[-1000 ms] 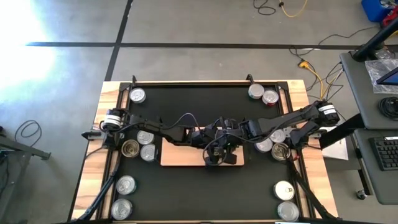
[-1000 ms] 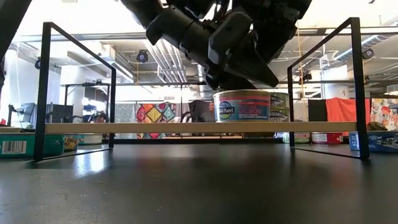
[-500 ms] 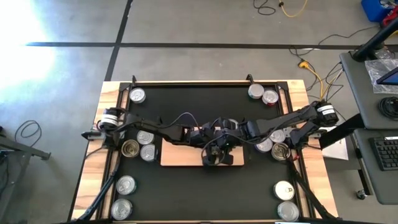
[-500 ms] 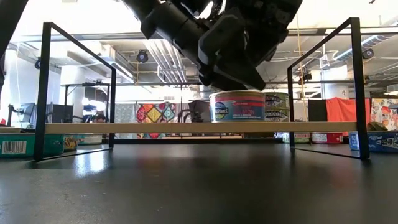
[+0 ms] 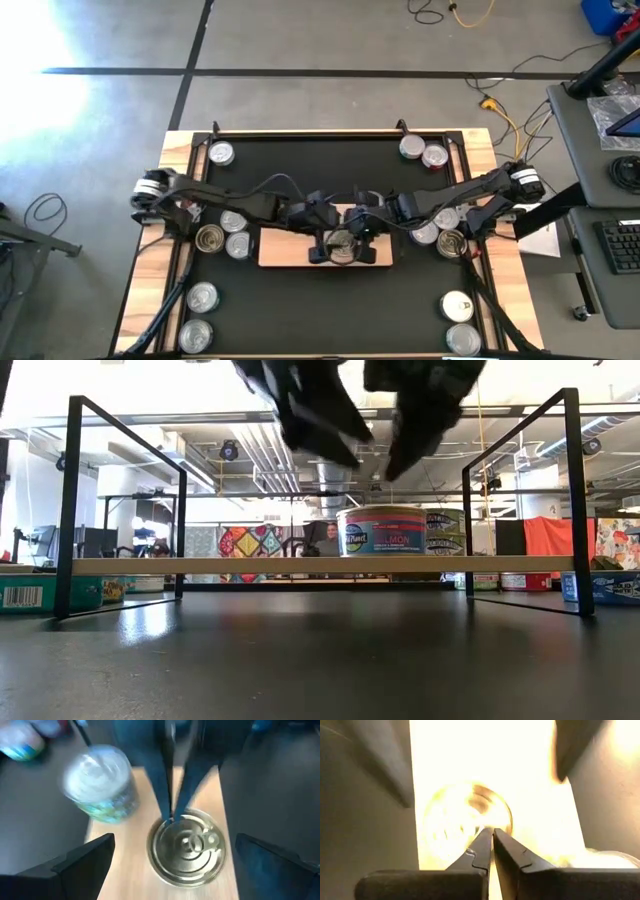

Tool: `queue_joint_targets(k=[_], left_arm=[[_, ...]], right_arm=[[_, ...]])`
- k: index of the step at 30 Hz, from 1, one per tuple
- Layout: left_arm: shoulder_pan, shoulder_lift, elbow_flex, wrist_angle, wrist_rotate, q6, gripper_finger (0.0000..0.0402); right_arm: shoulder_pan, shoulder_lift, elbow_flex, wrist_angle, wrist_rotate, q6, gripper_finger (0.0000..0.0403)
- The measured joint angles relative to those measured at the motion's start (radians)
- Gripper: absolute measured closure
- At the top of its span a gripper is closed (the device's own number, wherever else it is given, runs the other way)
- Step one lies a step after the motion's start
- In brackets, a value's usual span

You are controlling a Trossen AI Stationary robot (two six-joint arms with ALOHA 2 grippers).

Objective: Stack canned seafood by type on shelf
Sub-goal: Put the bottom right blue and orange tuna can on the shelf

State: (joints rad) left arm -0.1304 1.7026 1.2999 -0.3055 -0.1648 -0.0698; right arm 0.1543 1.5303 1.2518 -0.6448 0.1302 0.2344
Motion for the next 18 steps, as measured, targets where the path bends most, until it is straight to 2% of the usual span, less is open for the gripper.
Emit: queue_joint_targets(k=[9, 13, 18], left_arm=[[-0.011, -0.267, -0.175, -0.090, -0.126, -0.120, 0.0003], [0.004, -0.359, -0.276, -0.107, -0.204, -0.180, 0.0003], [0.016, -0.436, -0.317, -0.100, -0.246, -0.244, 0.0003]], right_arm=[[-0.001, 0.011, -0.029, 0.115, -0.011, -0.013, 0.0390], [-0.001, 0.043, -0.042, 0.161, -0.080, -0.052, 0.0390], [0.000, 0.073, -0.043, 0.158, -0.087, -0.068, 0.0390]])
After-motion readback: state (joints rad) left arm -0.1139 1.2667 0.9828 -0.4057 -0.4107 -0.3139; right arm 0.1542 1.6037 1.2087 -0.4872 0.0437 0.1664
